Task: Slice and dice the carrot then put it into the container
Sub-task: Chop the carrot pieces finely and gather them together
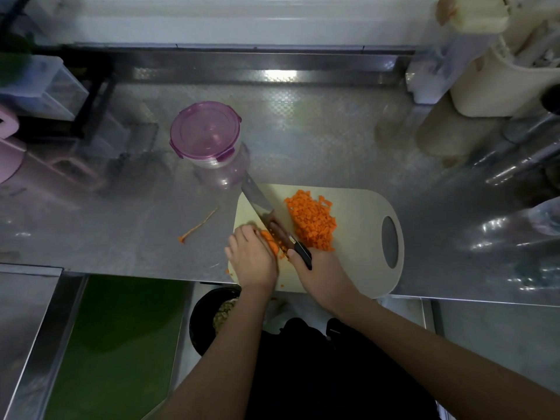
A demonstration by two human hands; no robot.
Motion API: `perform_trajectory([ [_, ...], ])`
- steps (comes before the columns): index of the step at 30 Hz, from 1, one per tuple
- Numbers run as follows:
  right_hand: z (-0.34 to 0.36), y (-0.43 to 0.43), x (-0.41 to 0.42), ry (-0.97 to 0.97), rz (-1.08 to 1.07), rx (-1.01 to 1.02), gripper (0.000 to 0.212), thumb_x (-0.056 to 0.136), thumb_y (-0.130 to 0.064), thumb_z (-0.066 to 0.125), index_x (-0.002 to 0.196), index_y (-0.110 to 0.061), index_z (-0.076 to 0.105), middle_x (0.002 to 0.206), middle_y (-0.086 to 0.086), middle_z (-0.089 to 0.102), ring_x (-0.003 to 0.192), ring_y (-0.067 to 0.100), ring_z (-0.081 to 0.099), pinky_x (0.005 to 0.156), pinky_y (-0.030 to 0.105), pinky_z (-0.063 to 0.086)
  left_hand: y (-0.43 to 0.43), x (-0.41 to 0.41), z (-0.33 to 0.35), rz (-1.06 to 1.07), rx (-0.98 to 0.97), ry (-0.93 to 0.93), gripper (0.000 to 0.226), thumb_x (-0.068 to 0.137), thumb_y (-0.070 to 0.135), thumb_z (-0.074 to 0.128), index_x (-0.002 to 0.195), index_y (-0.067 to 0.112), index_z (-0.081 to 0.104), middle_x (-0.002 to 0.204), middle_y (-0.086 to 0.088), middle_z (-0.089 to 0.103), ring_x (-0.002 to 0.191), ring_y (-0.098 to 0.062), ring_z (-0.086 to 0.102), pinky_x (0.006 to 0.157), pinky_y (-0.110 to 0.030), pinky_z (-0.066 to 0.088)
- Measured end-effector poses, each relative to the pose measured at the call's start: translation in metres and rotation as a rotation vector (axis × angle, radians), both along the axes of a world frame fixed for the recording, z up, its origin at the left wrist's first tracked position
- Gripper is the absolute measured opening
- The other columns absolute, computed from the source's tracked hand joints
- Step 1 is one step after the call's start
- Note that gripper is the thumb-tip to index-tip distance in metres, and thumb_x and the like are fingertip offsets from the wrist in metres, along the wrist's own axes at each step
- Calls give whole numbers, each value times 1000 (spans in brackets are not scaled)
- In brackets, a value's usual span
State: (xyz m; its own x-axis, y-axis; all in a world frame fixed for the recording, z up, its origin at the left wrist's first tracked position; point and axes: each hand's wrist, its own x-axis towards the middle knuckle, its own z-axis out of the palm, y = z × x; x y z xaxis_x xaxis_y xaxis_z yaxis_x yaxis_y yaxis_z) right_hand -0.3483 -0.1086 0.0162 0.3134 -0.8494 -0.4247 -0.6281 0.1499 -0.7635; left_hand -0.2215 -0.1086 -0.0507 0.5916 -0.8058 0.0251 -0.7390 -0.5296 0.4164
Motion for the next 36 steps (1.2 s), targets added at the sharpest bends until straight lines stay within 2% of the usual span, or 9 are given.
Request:
perform_trajectory([
  [9,3,7,-3,52,31,-25,38,98,-34,47,64,-19,40,57,-1,41,49,7,39,47,17,35,-4,-8,-2,94,60,8,14,92,10,39,100,6,50,109,-15,55,101,-34,45,82,-38,22],
  [13,0,9,-2,81,59,-38,34,98,-37,44,77,-12,49,61,-1,45,57,16,47,47,19,31,-4,-8,-2,91,8,-21,41,83,24,15,97,7,50,104,-15,56,97,-33,47,80,-37,22],
  [16,-3,7,0,108,89,-50,37,98,-39,42,79,-9,52,64,2,48,63,21,52,49,25,31,-4,-8,-2,89,-2,-18,48,81,27,9,96,7,50,102,-15,55,95,-33,48,79,-37,22],
  [18,-5,6,1,135,102,-41,37,98,-41,41,79,-11,51,62,-1,46,62,20,50,48,22,30,-5,-8,0,85,28,4,44,85,25,12,98,6,50,104,-15,55,96,-33,47,79,-38,22],
  [22,-6,4,2,156,116,-2,38,98,-41,42,69,-17,44,61,-1,45,54,12,45,46,21,28,-5,-5,-4,74,107,-2,12,91,9,43,101,6,48,107,-15,53,99,-33,45,81,-37,22],
  [28,-5,-4,10,183,136,3,42,98,-39,43,63,-18,37,59,0,41,52,13,40,45,22,27,-5,-6,-9,72,72,-42,7,85,2,52,91,5,49,97,-17,55,89,-34,49,77,-39,25],
  [31,-5,-5,12,183,134,35,42,98,-39,43,63,-18,36,59,1,40,52,13,39,47,24,28,-6,-6,-7,67,60,-30,7,86,2,47,93,4,49,98,-19,55,92,-35,48,79,-42,29],
  [34,-5,-9,18,193,148,54,43,99,-37,42,61,-18,34,59,0,38,54,15,39,49,29,28,-5,-6,-2,47,117,5,21,86,6,32,99,3,48,107,-18,52,101,-35,44,85,-40,25],
  [36,-6,-13,24,184,138,67,43,99,-37,43,61,-18,34,59,-1,39,52,12,39,49,28,30,-4,-6,1,53,113,13,19,87,4,34,100,3,48,109,-18,52,103,-35,43,87,-40,24],
])
